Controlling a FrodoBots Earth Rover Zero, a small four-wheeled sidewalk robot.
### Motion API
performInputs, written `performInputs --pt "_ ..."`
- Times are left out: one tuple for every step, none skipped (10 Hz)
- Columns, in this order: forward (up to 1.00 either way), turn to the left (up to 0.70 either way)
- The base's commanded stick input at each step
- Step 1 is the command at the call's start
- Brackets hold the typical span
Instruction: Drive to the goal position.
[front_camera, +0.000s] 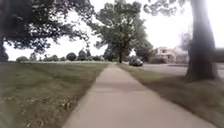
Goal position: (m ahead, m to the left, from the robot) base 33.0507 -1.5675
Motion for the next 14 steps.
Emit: performInputs --pt "1.0 0.0" --pt "1.0 0.0" --pt "1.0 0.0" --pt "1.0 0.0" --pt "1.0 0.0" --pt "1.0 0.0" --pt "1.0 0.0" --pt "1.0 0.0" --pt "1.0 0.0" --pt "1.0 0.0" --pt "1.0 0.0" --pt "1.0 0.0" --pt "1.0 0.0" --pt "1.0 0.0"
